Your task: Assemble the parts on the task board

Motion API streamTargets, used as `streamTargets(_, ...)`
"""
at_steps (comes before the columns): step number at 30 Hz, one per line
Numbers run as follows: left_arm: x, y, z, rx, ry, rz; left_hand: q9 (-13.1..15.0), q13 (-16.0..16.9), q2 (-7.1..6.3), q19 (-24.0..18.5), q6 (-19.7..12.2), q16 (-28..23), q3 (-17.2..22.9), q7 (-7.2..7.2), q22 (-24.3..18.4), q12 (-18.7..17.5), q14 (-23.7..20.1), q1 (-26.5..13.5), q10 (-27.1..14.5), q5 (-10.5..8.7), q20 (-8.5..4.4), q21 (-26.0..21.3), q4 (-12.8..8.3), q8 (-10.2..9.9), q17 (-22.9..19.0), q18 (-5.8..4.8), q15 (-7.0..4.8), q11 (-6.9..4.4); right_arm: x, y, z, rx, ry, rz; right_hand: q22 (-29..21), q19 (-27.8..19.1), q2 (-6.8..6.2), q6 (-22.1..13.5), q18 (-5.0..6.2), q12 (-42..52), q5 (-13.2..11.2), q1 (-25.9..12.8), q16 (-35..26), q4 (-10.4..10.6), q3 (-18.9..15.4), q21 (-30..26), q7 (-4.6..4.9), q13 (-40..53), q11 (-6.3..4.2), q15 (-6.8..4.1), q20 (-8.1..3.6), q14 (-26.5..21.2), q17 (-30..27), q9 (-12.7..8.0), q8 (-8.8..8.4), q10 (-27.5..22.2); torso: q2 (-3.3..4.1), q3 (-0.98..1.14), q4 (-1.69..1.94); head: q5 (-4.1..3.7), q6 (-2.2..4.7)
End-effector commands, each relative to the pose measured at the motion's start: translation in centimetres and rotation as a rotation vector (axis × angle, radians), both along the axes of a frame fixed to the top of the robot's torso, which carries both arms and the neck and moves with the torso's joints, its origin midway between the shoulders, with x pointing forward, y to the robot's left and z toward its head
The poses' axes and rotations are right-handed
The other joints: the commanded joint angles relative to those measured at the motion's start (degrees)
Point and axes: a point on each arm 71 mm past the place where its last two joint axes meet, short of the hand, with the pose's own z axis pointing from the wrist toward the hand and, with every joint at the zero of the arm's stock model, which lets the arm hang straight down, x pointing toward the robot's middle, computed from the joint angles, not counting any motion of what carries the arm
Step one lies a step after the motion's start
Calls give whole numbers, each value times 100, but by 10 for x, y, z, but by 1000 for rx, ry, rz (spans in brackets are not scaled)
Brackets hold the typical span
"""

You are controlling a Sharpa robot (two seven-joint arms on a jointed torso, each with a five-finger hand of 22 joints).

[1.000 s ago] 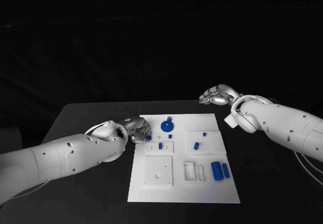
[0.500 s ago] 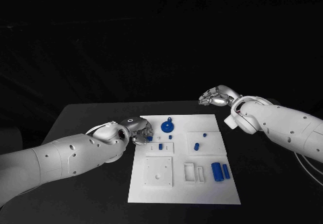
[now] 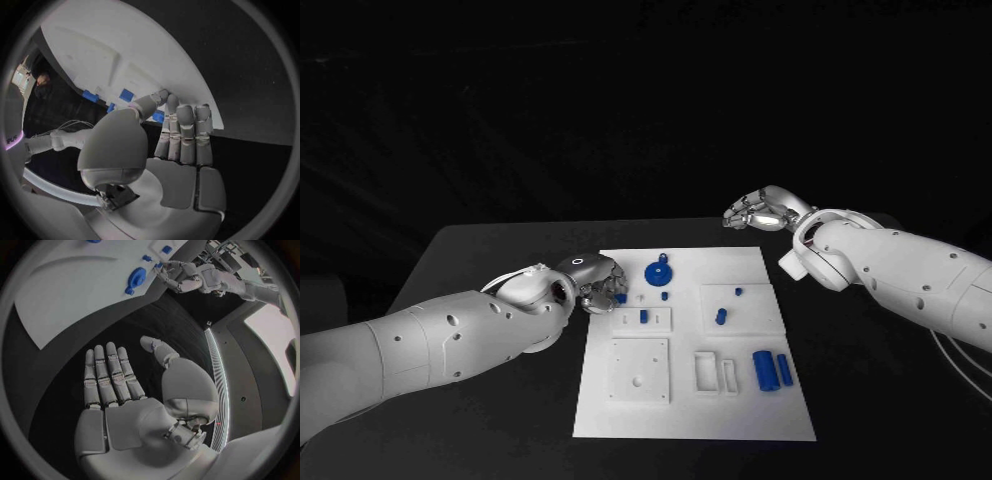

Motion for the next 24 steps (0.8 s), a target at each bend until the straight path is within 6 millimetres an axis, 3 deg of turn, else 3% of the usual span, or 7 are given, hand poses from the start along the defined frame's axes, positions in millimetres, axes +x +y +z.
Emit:
streamTargets(1, -4, 0, -7, -5, 34, 0, 1, 0, -1, 44, -11, -24, 0, 32, 9, -3, 36, -58, -27, 28, -333, -30, 34, -24, 10, 84, 9, -3, -1, 2, 0, 3, -3, 10, 6, -17, -1, -47, -16, -28, 37, -45, 28, -9, -34, -38, -2, -5, 19, 8, 10, -39, -10, -7, 38, 30, -1, -1, 5, -3, 7)
streamTargets(17, -1, 0, 10, -75, -3, 5, -8, 2, -17, 48, -17, -33, -4, 34, 10, 0, 35, -63, -38, 32, -333, -34, 55, -36, 10, 89, 10, -1, -3, 6, -1, 6, 1, 22, 8, -15, -1, -47, -14, -29, 42, -42, 33, -15, -35, -41, -3, -5, 18, 8, 9, -39, -14, -8, 39, 30, -1, -1, 8, -9, 22)
streamTargets(24, 0, -3, 18, -103, -17, 3, -13, 2, -23, 50, -22, -39, -2, 35, 9, -1, 33, -59, -45, 40, -333, -37, 62, -43, 10, 92, 11, 1, -6, 12, -1, 9, 11, 39, 11, -12, -1, -48, -10, -29, 43, -26, 40, -30, -32, -45, -4, -5, 17, 9, 7, -37, -20, -10, 41, 32, 0, -4, 5, -7, 63)
